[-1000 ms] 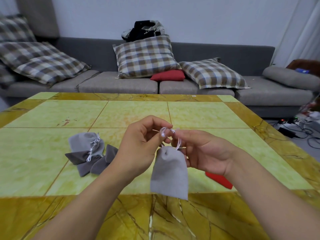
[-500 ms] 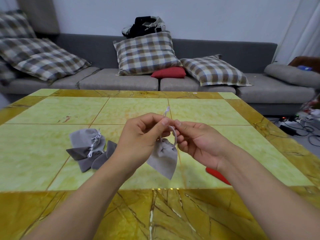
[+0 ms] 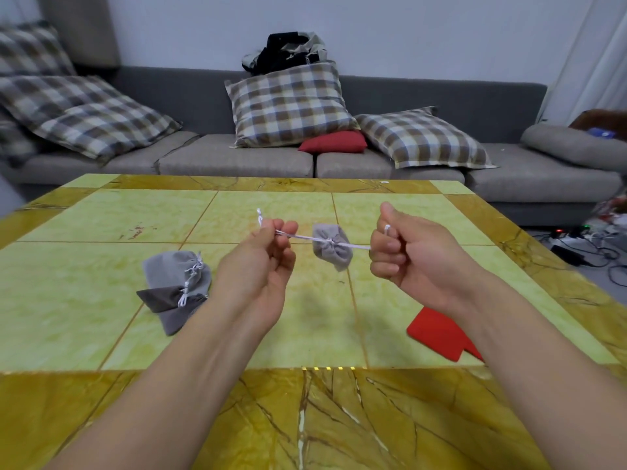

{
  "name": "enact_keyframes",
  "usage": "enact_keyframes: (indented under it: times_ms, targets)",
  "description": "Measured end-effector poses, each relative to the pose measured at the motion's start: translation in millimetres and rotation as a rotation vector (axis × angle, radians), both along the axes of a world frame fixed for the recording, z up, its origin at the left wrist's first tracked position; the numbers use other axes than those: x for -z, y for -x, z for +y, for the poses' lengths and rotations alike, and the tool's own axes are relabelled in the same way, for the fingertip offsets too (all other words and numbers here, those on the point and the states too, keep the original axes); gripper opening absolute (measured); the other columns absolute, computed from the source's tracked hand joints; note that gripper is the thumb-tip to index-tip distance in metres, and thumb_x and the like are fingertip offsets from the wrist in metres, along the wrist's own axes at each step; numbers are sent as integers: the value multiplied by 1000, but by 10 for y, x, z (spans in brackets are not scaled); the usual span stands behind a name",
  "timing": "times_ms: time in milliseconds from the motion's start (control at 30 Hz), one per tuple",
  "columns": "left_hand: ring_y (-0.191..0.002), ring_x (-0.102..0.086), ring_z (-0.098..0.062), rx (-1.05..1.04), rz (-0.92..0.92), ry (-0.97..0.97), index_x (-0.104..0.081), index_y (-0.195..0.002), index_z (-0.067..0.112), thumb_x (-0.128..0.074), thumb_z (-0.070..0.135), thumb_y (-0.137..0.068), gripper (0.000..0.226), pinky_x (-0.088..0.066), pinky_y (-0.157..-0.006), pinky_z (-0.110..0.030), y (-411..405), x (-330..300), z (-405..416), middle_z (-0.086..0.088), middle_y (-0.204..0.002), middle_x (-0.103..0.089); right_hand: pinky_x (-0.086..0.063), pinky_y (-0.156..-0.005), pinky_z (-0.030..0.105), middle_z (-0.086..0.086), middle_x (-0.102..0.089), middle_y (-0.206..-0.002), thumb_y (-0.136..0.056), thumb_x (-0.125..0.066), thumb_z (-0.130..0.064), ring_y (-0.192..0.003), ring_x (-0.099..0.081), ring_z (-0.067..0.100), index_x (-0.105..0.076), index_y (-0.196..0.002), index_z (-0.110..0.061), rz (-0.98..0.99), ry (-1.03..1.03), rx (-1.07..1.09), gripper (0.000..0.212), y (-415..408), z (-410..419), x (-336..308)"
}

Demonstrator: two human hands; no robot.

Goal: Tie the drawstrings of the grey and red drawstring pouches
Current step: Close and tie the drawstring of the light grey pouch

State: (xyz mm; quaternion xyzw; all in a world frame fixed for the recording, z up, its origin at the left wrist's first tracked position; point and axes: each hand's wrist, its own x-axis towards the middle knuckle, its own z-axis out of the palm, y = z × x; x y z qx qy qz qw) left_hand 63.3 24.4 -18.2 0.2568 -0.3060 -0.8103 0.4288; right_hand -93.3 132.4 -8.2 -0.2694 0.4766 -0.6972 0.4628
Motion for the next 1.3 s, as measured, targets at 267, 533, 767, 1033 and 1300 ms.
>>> enact_keyframes:
  times_ms: [267,533,767,1033,1300]
  targets:
    - [-56,-55,-8,147,-236,402,-64,-89,11,-49,21,-101,21,-51,-57,-17,-19,53,18,1,-66,-59,-26,-47,29,-7,-34,-47,-84,-72,-47,-45,-28,14,-70,-80,-14,951,-250,-61,34,-95,32,140]
    - [-56,-57,-11,241,-732,791,-59,-106,28,-76,36,-80,32,-48,-55,-27,-114,83,-66,-1,-67,-60,-25,-49,29,5,-36,-58,-94,-65,-31,-53,-28,18,-59,-59,-16,1044,-205,-233,38,-9,79,90]
    - [-61,-56,-9,264,-836,1312,-69,-77,26,-73,46,-81,21,-49,-64,-34,-148,199,-110,8,-65,-62,-31,-59,35,11,-43,-65,-100,-56,-23,-62,-36,22,-57,-73,2,1020,-179,-207,37,-25,58,106]
    - [-73,-54,-10,167,-806,1516,-60,-67,25,-51,28,-100,35,-40,-67,-26,-97,228,-79,7,-72,-57,-44,-80,40,13,-59,-86,-95,-63,-30,-79,-56,18,-66,-74,-9,1094,-206,-133,31,56,19,198]
    - [-98,-51,-10,51,-717,1497,-61,-66,26,-58,25,-93,27,-37,-80,-18,-54,177,28,12,-92,-59,-50,-82,41,-5,-62,-94,-92,-56,-45,-88,-60,12,-67,-72,-18,1350,-171,-26,35,-100,15,171]
